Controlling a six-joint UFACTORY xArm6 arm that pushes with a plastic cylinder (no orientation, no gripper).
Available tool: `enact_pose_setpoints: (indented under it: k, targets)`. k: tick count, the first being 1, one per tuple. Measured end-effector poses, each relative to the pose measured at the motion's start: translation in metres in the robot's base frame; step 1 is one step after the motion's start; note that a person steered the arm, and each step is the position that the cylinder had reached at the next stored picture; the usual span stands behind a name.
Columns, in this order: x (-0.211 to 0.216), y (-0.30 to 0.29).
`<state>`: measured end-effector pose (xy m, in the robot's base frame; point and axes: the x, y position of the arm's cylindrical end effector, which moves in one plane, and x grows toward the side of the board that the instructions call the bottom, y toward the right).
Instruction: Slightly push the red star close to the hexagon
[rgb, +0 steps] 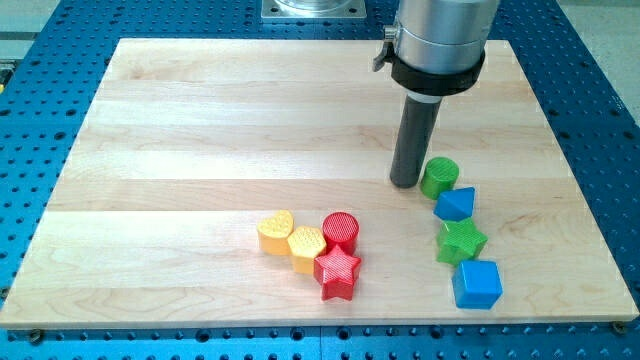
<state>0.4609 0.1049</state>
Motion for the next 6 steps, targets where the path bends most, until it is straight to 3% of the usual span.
enact_pose_setpoints:
  k: [2, 3, 6]
  targets:
    - [0.0, 0.013]
    - [0.01, -0.017]
    - [0.124, -0.045]
